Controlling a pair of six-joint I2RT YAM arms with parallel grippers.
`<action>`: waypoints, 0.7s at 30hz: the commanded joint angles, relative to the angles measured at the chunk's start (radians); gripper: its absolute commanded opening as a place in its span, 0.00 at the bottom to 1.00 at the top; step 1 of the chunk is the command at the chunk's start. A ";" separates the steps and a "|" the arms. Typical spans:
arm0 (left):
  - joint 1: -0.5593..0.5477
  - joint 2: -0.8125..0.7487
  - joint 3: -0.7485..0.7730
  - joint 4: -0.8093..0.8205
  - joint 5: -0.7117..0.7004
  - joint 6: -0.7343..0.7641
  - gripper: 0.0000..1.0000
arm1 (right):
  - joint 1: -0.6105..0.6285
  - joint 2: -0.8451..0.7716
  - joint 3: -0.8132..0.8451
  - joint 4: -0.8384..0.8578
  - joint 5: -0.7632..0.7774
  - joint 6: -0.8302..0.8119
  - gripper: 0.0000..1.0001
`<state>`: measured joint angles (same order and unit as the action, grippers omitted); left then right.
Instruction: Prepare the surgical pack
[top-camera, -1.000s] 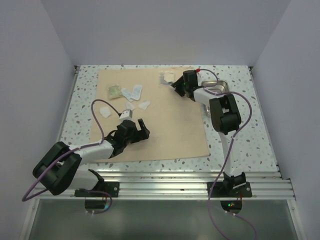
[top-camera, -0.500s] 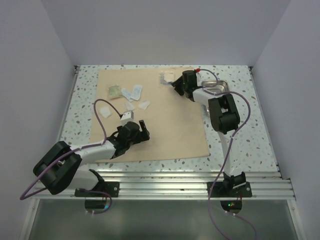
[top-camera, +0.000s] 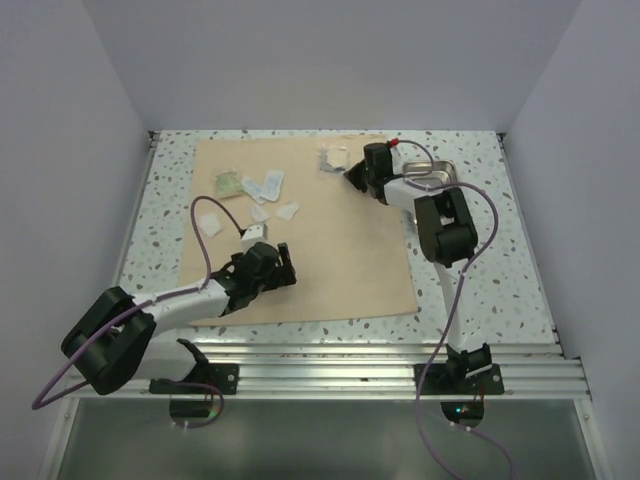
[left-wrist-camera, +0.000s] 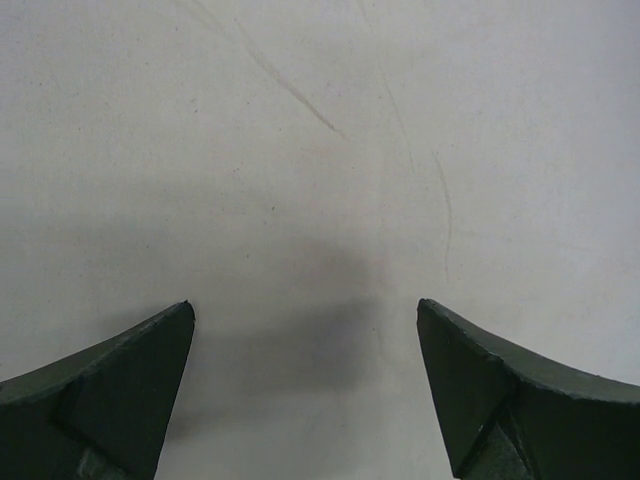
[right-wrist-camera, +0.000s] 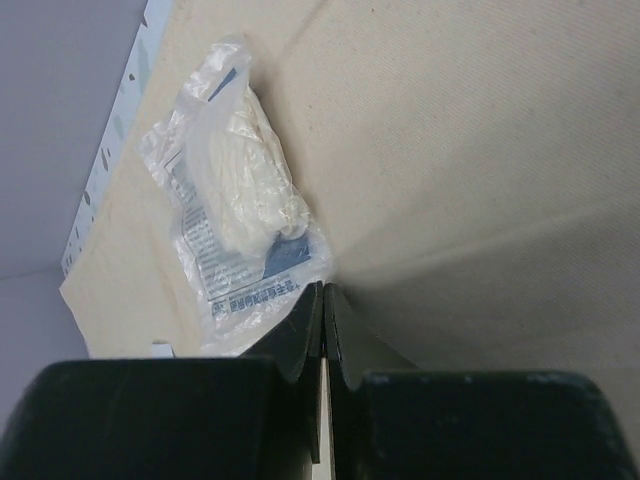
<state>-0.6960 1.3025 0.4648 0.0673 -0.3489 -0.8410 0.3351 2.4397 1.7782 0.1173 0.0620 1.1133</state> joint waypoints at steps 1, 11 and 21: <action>0.032 0.014 0.101 -0.208 -0.019 0.083 0.98 | -0.013 -0.169 -0.084 0.015 0.013 -0.056 0.00; 0.272 0.014 0.345 -0.293 0.054 0.270 1.00 | -0.212 -0.582 -0.477 0.024 -0.094 -0.168 0.00; 0.630 -0.043 0.224 -0.138 0.147 0.197 1.00 | -0.419 -0.758 -0.666 0.001 -0.158 -0.214 0.00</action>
<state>-0.0856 1.2701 0.7025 -0.1581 -0.2199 -0.6266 -0.0578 1.7119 1.1442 0.1326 -0.0479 0.9298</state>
